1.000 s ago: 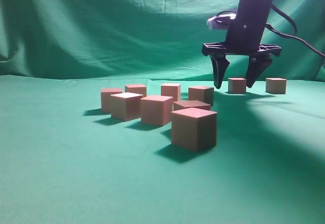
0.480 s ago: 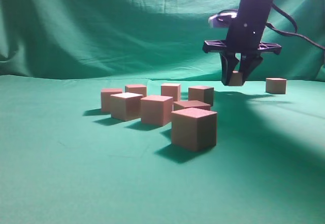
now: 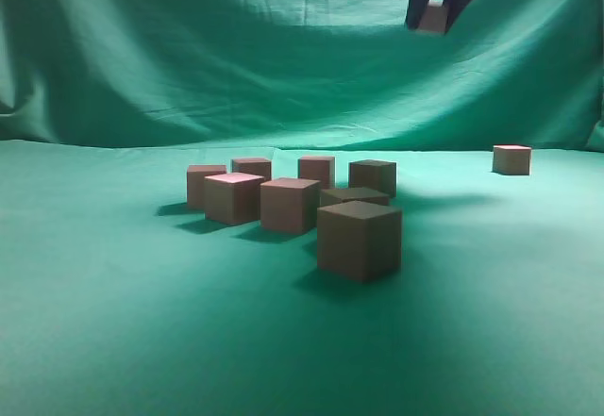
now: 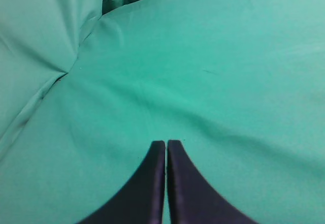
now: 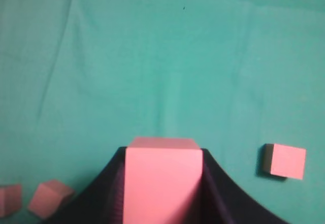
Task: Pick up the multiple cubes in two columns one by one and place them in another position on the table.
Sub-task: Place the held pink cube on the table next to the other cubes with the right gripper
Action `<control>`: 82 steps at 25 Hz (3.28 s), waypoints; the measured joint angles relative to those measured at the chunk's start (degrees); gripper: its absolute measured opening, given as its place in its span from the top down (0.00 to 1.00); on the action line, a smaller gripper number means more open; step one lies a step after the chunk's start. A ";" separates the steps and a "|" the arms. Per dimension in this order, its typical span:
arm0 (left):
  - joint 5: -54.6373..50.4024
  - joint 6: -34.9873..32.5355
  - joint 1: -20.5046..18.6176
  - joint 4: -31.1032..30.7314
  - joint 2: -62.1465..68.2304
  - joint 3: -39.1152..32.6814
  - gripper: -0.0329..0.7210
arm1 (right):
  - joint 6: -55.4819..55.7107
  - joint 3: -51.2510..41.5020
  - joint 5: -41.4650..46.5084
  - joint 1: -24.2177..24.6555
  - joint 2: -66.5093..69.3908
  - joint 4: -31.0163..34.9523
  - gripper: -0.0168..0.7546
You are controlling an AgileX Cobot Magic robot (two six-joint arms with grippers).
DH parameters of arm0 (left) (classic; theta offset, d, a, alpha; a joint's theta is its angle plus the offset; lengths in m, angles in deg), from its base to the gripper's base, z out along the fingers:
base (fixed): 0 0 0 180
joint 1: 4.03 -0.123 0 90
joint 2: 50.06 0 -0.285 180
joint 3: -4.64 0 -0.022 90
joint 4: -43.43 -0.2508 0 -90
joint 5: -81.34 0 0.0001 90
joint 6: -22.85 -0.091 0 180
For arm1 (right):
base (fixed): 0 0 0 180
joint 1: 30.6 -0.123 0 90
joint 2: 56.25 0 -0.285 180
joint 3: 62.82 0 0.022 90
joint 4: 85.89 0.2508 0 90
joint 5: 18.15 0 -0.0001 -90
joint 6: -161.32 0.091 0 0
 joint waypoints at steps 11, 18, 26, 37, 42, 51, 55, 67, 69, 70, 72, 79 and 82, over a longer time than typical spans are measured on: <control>0.00 0.00 0.00 0.00 0.00 0.00 0.96 | -0.34 -16.65 -0.38 -5.44 -15.99 -0.01 0.65; 0.00 0.00 0.00 0.00 0.00 0.00 0.96 | -3.00 -37.24 -10.81 -16.06 -23.87 0.03 0.65; 0.00 0.00 0.00 0.00 0.00 0.00 0.96 | -10.14 -52.11 -17.20 -27.17 -28.61 0.45 0.65; 0.00 0.00 0.00 0.00 0.00 0.00 0.96 | -34.20 -61.92 -19.08 -33.49 -28.83 7.71 0.65; 0.00 0.00 0.00 0.00 0.00 0.00 0.96 | -40.03 -63.27 -20.53 -34.63 -28.60 8.68 0.65; 0.00 0.00 0.00 0.00 0.00 0.00 0.96 | -42.18 -63.39 -24.70 -35.27 -23.20 10.99 0.65; 0.00 0.00 0.00 0.00 0.00 0.00 0.96 | -42.28 -63.39 -25.86 -35.27 -21.46 10.58 0.65; 0.00 0.00 0.00 0.00 0.00 0.00 0.96 | -42.18 -63.39 -26.97 -35.27 -18.26 10.23 0.65; 0.00 0.00 0.00 0.00 0.00 0.00 0.96 | -42.18 -63.39 -27.23 -35.27 -18.17 10.33 0.65; 0.00 0.00 0.00 0.00 0.00 0.00 0.96 | -42.18 -63.39 -27.23 -35.27 -18.17 10.33 0.65; 0.00 0.00 0.00 0.00 0.00 0.00 0.96 | -42.18 -63.39 -27.64 -35.27 -18.04 10.33 0.65; 0.00 0.00 0.00 0.00 0.00 0.00 0.96 | -40.71 -60.37 -24.82 -35.36 -18.03 9.22 0.16; 0.00 0.00 0.00 0.00 0.00 0.00 0.96 | -37.68 -54.62 -20.28 -35.36 -18.03 7.31 0.18</control>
